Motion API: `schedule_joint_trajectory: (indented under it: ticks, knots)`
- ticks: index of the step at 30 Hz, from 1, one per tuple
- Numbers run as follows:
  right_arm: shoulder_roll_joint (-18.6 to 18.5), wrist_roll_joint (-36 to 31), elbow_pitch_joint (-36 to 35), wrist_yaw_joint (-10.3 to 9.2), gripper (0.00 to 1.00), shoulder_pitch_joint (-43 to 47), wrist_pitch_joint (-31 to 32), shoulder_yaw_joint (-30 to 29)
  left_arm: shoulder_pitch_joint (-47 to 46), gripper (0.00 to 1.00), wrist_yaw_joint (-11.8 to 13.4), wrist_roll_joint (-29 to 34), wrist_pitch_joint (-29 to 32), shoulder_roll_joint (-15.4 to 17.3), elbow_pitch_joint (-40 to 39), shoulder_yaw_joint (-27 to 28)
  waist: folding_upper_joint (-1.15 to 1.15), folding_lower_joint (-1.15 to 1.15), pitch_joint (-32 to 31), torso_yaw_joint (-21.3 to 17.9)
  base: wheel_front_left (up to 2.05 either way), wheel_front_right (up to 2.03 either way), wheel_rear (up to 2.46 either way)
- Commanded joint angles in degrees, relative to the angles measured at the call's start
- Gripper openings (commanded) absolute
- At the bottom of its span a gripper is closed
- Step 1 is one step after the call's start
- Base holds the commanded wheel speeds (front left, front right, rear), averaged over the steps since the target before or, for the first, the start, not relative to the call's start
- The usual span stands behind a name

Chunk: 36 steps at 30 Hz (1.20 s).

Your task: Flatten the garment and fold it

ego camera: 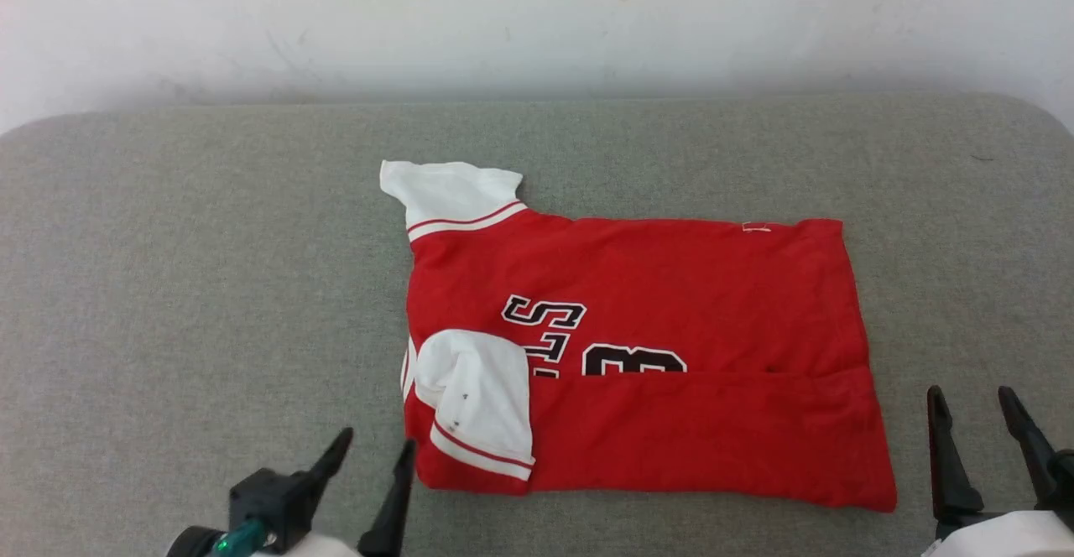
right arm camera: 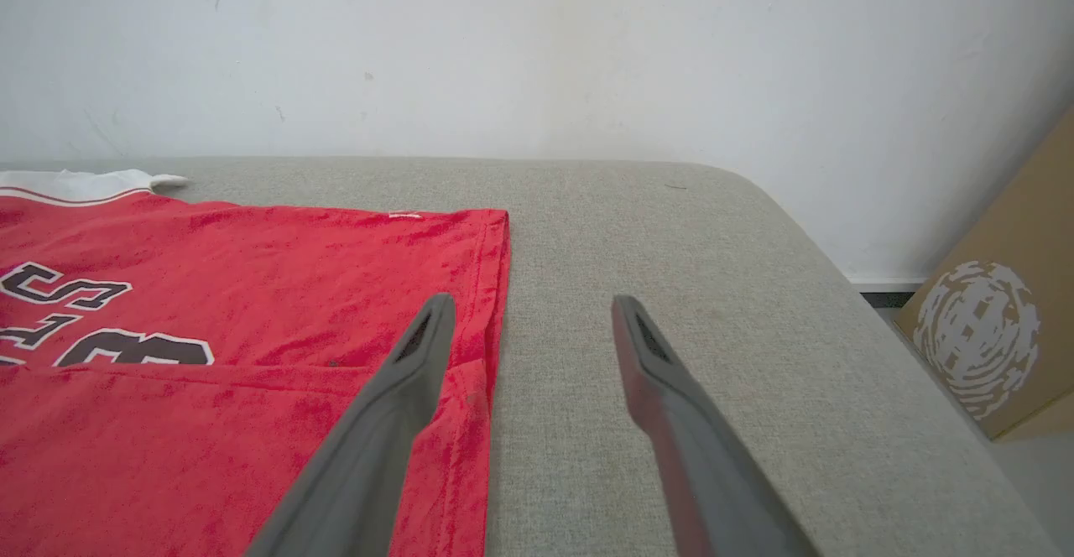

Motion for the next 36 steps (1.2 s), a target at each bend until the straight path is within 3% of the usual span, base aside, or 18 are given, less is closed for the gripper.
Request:
schedule_joint_trajectory:
  ticks: [1, 9, 24, 25, 26, 36]
  knots:
    - [0.2, 0.1, 0.4, -0.04, 1.0, -0.4, 0.3, 0.2, -1.5, 1.0, -1.2, -0.9, 3.5, 0.8, -0.6, -1.1, 0.0, 0.0, 0.4, 0.1, 0.0, 0.0, 0.0]
    - [0.2, 0.1, 1.6, -0.04, 1.0, -1.4, 0.4, 1.2, -6.0, 1.0, -3.2, -4.9, 14.9, 1.0, 2.0, -3.7, 0.0, 0.0, 2.4, -0.7, 0.0, 0.0, 0.0]
    - [0.2, -0.2, 2.0, -0.04, 1.0, -3.2, 1.0, 1.7, -11.3, 1.0, -2.8, -8.4, 22.3, -0.6, 10.2, -4.5, 0.0, 0.0, 6.6, -2.2, 0.0, 0.0, 0.0]
    - [0.2, -0.2, 2.1, -0.04, 1.0, -3.4, 1.0, 1.7, -11.6, 0.36, -2.8, -8.4, 22.8, -0.6, 10.7, -4.7, 0.0, 0.0, 6.8, -2.2, 0.0, 0.0, 0.0]
    - [0.2, -0.3, 2.1, -0.04, 1.0, -3.6, 1.0, 1.8, -11.8, 0.0, -2.7, -8.4, 22.8, -0.7, 11.0, -4.8, 0.0, 0.0, 7.0, -2.1, 0.0, 0.0, 0.0]
    - [0.2, -1.3, 1.0, -0.04, 1.0, -4.8, 4.9, 3.6, -11.2, 0.0, -2.8, -9.7, 20.8, -0.5, 10.9, -3.5, 0.0, 0.0, 6.7, -1.5, 0.0, 0.0, 0.0]
